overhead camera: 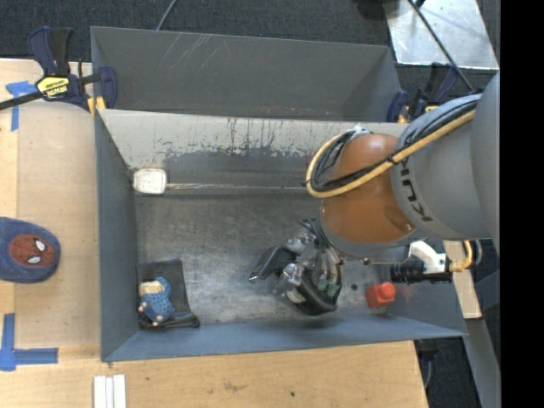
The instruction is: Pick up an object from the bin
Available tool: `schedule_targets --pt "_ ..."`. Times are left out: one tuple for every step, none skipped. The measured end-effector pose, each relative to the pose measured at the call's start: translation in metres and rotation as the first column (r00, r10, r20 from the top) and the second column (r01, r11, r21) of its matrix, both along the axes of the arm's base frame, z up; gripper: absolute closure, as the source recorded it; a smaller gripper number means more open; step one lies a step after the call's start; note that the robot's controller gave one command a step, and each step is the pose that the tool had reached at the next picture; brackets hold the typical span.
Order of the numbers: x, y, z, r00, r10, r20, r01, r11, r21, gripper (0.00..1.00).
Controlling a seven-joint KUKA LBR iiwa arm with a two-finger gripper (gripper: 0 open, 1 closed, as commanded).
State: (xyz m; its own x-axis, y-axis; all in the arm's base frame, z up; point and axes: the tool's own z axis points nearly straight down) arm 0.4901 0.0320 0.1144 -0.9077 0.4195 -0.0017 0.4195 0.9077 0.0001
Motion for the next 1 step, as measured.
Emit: schedule_targets --pt "0.0008 -0.0005 0.0792 1.000 0.002 0.003 -0.002 1.000 0.000 1.00"
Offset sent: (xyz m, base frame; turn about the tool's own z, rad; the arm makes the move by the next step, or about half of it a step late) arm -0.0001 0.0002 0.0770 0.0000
